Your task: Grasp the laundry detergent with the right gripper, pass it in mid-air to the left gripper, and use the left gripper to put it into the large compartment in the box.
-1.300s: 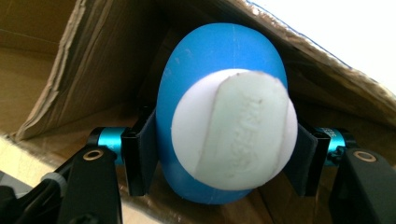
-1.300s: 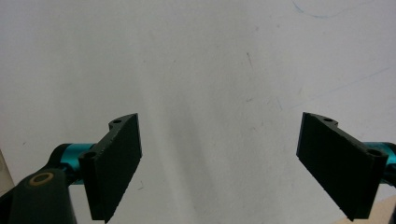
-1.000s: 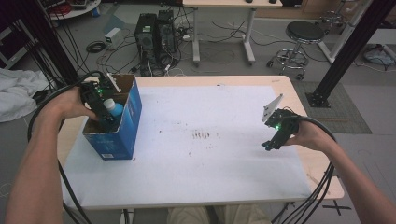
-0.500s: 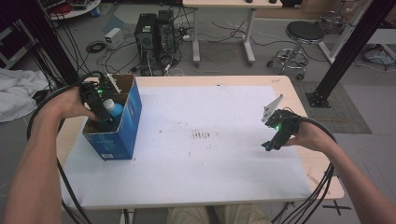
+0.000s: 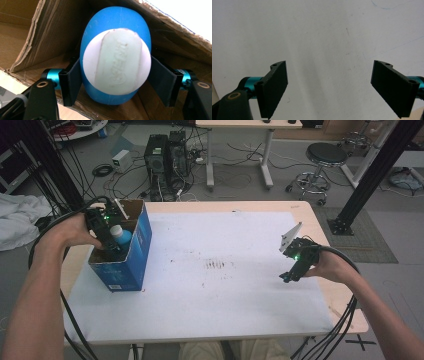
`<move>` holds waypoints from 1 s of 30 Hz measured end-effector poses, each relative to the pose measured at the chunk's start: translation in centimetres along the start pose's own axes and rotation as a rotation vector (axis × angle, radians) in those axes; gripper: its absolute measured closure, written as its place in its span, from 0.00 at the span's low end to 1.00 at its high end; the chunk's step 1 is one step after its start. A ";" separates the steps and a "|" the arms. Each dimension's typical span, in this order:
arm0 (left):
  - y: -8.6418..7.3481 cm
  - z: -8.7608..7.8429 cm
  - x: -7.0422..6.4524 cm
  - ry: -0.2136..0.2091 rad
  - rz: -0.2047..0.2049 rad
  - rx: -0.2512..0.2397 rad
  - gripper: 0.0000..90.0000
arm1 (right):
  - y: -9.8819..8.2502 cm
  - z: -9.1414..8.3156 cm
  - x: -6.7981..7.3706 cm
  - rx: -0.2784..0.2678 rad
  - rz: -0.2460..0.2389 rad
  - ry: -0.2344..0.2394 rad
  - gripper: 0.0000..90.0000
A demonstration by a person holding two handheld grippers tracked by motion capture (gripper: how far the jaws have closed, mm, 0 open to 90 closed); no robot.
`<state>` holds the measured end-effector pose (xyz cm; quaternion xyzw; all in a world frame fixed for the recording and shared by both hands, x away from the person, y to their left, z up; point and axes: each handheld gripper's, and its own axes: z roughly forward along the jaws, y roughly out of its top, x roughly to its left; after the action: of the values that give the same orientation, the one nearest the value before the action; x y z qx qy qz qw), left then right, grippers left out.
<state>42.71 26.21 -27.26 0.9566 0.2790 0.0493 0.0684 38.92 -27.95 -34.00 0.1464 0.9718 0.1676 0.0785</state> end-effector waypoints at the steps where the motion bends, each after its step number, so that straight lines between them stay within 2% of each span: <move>1: 0.1 0.0 0.0 -0.002 -0.007 0.002 0.33 | 0.0 0.0 0.0 0.001 0.002 0.000 0.15; 10: 0.2 -0.5 0.1 0.000 -0.020 0.002 0.27 | -0.1 0.0 0.0 0.001 0.001 0.000 0.15; 30: 0.3 -2.2 0.0 0.010 -0.026 -0.013 0.23 | 0.0 0.1 0.0 0.009 0.001 0.002 0.15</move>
<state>42.59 26.20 -25.10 0.9522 0.2913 0.0548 0.0738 38.92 -27.93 -34.15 0.1469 0.9725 0.1636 0.0767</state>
